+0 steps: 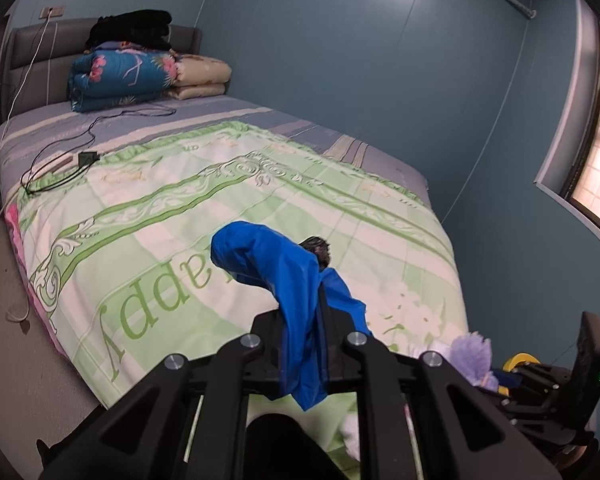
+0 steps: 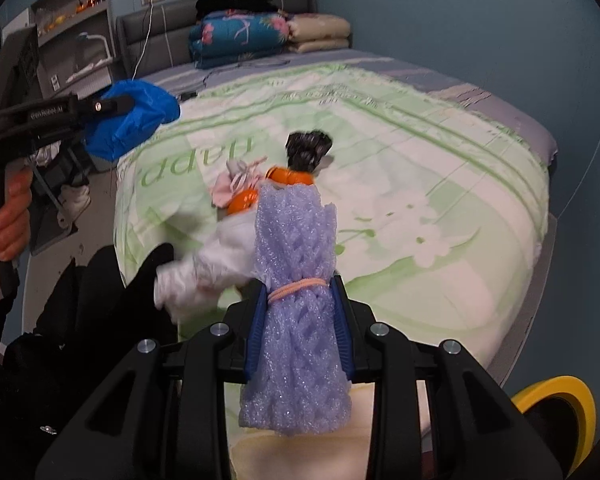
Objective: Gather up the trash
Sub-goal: 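Carry the blue bag and purple net over the yellow-rimmed bin with both tools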
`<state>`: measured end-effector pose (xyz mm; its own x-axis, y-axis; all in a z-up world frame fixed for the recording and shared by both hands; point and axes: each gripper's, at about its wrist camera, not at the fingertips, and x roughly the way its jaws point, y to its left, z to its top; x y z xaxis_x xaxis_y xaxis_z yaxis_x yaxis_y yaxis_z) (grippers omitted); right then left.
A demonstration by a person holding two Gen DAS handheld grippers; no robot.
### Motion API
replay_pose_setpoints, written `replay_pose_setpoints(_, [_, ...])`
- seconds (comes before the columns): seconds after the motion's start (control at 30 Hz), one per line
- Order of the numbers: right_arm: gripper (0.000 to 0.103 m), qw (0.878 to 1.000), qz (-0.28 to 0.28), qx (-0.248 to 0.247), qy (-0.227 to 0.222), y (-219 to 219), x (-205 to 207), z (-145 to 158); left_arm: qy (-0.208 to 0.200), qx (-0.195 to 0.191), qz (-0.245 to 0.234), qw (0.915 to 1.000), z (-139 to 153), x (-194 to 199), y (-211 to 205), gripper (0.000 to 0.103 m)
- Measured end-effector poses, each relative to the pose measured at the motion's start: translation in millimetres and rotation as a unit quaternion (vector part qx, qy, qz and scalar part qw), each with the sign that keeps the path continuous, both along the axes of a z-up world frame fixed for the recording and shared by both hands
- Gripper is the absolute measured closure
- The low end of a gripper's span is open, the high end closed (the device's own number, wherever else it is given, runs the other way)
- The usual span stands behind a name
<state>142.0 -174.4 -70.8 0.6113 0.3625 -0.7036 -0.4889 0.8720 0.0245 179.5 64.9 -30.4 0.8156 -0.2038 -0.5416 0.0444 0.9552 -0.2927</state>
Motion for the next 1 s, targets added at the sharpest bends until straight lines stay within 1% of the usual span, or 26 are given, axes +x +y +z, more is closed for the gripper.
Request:
replay_pose_setpoints(0.2, [0.074,0.999,-0.022,0.014,-0.048,-20,-13,32,-0.014,0.005,-0.018,0.9997,16,-8,-18,0.093])
replay_pose_setpoints(0.37, [0.074,0.996,-0.035,0.032,-0.071,-33,-15,49,-0.018,0.006,-0.035,0.9992,25,-12,-32,0.093])
replay_pose_setpoints(0.43, [0.074,0.996,-0.032,0.042,-0.076,-36,-14,56,-0.019,0.008,-0.039,0.9990,26,-12,-36,0.093])
replay_pose_setpoints(0.5, [0.074,0.995,-0.039,0.039,-0.089,-37,-14,61,-0.020,0.007,-0.043,0.9989,28,-13,-39,0.093])
replay_pose_setpoints(0.73, [0.074,0.993,-0.031,0.053,-0.104,-36,-8,83,-0.019,0.001,-0.046,0.9988,28,-14,-37,0.093])
replay_pose_setpoints(0.8, [0.074,0.992,-0.031,0.046,-0.115,-32,-8,87,-0.018,-0.001,-0.045,0.9988,28,-14,-35,0.093])
replay_pose_setpoints(0.93, [0.074,0.990,-0.025,0.050,-0.129,-28,-9,103,-0.019,-0.004,-0.045,0.9988,28,-15,-34,0.093])
replay_pose_setpoints(1.0, [0.074,0.988,-0.028,0.045,-0.144,-25,-10,111,-0.021,-0.005,-0.045,0.9988,29,-15,-33,0.093])
